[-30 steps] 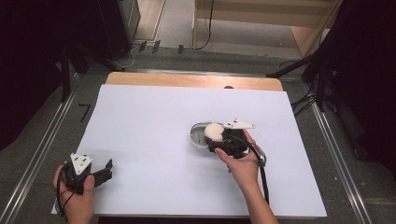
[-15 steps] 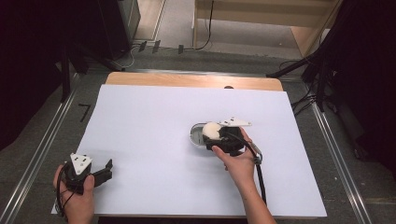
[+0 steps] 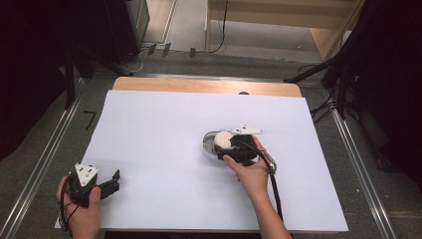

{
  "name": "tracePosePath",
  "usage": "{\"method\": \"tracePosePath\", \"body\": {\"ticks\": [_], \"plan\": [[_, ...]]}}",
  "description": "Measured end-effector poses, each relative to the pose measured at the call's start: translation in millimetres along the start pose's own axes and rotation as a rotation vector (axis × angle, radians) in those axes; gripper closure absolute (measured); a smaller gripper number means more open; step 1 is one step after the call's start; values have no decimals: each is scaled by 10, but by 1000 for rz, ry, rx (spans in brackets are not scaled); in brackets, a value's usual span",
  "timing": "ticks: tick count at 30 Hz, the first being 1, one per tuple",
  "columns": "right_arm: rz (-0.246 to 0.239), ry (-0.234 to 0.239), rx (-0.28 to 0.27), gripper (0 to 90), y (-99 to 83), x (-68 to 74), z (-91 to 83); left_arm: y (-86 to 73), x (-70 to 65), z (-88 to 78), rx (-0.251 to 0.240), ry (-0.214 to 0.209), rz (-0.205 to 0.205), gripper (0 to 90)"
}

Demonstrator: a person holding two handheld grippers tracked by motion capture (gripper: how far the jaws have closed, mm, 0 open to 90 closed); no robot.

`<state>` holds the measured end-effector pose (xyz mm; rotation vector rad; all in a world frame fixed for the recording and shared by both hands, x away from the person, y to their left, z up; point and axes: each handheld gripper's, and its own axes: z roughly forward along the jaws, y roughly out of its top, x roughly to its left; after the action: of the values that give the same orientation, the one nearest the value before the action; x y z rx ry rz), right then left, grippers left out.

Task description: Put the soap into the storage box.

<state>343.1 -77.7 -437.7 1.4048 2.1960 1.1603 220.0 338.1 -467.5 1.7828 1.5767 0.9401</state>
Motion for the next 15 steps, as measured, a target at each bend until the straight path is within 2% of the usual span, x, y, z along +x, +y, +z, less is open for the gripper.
{"method": "tracePosePath", "body": {"ticks": [7, 12, 15], "plan": [[-3, -15, 12, 251, -23, 2, 42, 0, 1, 0, 0, -1, 0, 140], [32, -4, -29, 258, -32, -19, 12, 0, 2, 0, 0, -3, -1, 140], [37, -2, -35, 252, -25, -30, -5, 0, 2, 1, 1, -1, -2, 140]]}}
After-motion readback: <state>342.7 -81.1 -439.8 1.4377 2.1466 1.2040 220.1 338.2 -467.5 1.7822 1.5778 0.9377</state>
